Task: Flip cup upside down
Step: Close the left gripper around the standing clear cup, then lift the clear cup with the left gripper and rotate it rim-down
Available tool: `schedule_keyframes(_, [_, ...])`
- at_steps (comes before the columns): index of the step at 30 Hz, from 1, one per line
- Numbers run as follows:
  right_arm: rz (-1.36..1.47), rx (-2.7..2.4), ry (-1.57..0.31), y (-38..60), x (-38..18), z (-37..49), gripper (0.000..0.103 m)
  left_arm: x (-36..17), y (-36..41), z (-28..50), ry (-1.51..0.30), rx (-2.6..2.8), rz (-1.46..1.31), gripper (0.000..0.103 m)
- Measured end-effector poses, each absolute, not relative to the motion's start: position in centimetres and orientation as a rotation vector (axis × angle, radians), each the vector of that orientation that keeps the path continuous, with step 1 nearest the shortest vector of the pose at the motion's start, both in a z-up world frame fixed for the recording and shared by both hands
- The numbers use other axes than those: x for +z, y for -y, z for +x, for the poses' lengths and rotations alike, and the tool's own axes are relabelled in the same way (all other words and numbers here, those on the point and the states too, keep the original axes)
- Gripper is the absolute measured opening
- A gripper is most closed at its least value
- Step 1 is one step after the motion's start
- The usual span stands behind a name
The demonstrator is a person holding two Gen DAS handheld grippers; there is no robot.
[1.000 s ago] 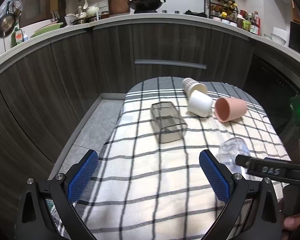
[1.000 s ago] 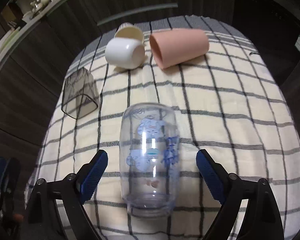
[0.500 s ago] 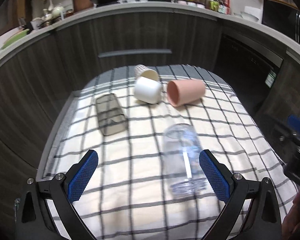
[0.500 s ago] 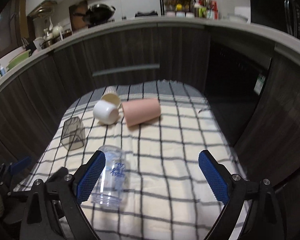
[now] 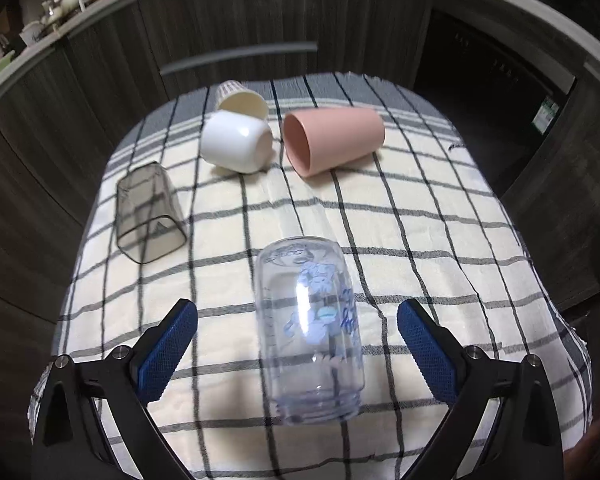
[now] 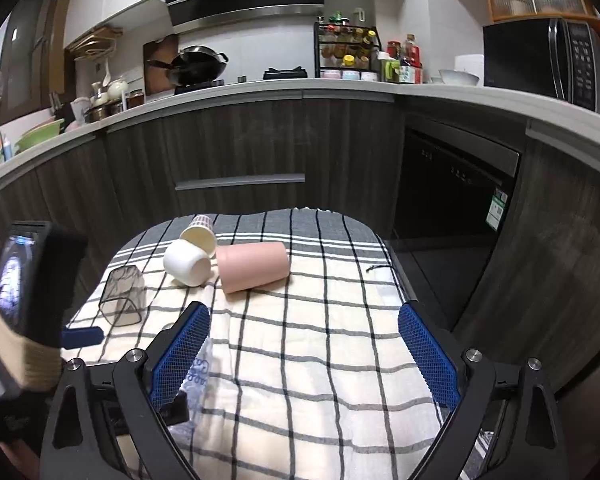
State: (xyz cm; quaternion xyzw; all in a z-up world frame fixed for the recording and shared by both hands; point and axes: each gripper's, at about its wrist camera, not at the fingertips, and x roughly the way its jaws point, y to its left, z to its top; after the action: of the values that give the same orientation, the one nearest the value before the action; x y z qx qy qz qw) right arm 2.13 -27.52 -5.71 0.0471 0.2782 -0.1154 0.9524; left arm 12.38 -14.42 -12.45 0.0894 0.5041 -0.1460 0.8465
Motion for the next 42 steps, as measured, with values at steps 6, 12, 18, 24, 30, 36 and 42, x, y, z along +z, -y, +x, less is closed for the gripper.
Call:
schedule_keyframes(6, [0.144,-0.232,-0.582,29.1,-6.6,2.8,0.095,-14.8,16.4,15.0,-1.212,-0.273,0.245,0.092])
schedule_keyframes(12, [0.237,-0.209,-0.631,30.7,-7.6,3.8,0.096,-16.7,17.6,16.6,-1.333,-0.266,0.307,0.079])
schedule_keyframes(18, [0.299,-0.192,-0.660,31.3,-8.5,4.3,0.096,-17.5,18.7,17.6,-1.368,-0.265,0.363,0.079])
schedule_keyframes(24, [0.338,-0.180,-0.680,31.7,-9.3,4.7,0.096,-18.3,19.1,18.0,-1.376,-0.265,0.408,0.074])
schedule_keyframes(30, [0.358,-0.186,-0.684,32.0,-9.5,4.7,0.096,-18.3,19.1,18.0,-1.365,-0.271,0.398,0.073])
schedule_keyframes(36, [0.368,-0.184,-0.675,32.0,-9.5,4.6,0.096,-17.3,18.2,17.7,-1.337,-0.290,0.350,0.072])
schedule_keyframes(42, [0.366,-0.181,-0.664,31.8,-9.3,4.3,0.096,-14.1,17.1,16.5,-1.191,-0.299,0.302,0.072])
